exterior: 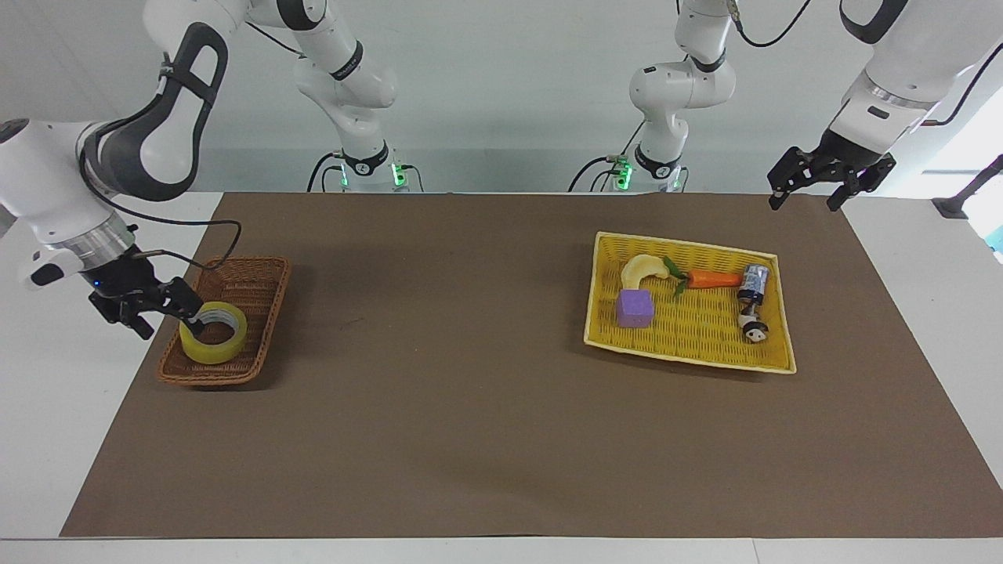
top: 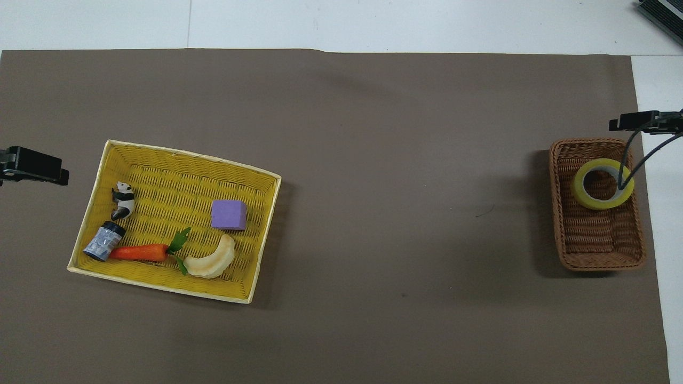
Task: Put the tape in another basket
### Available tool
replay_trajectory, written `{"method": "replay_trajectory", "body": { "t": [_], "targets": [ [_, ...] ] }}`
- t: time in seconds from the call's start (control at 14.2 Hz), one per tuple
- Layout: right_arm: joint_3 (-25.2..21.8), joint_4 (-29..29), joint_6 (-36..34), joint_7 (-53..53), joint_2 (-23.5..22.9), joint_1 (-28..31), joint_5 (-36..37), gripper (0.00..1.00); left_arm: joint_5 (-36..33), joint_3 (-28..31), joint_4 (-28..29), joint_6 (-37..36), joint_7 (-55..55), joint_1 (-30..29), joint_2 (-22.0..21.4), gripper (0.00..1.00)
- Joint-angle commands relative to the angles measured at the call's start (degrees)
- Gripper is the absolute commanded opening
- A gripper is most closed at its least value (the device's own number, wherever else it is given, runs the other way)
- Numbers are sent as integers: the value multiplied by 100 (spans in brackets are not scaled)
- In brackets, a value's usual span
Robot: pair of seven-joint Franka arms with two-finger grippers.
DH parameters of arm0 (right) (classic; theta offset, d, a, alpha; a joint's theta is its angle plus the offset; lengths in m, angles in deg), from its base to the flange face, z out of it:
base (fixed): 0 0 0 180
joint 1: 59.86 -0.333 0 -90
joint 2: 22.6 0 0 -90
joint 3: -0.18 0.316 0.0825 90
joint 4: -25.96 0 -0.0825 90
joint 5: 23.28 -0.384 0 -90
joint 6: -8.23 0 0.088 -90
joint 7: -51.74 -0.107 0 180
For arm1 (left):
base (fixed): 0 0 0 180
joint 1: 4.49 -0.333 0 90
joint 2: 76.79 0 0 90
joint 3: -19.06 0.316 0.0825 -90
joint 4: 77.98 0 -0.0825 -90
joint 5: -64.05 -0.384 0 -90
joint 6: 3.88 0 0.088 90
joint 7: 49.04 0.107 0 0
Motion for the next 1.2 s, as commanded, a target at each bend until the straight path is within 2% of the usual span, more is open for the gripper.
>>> {"method": "replay_trajectory", "body": {
  "t": [0.0,0.21,0.42,0.7,1.13],
  "targets": [
    [17,-21,-97,-1177,285,-404,1106,100,74,-30,84,87,-13,-80,-56,100],
    [17,-39,-1018,-2217,820,-957,1313,100,74,-30,93,87,-13,-80,-56,100],
    [43,-22,-1941,-2622,1453,-1310,1269,100,74,-30,84,78,-4,-80,-56,100],
    [139,-30,-2751,-2887,2043,-1337,1076,100,74,-30,93,87,-4,-80,-56,100],
    [149,-48,-2936,-2782,2088,-1328,812,100,74,-30,102,78,-4,-80,-56,100]
  ]
}}
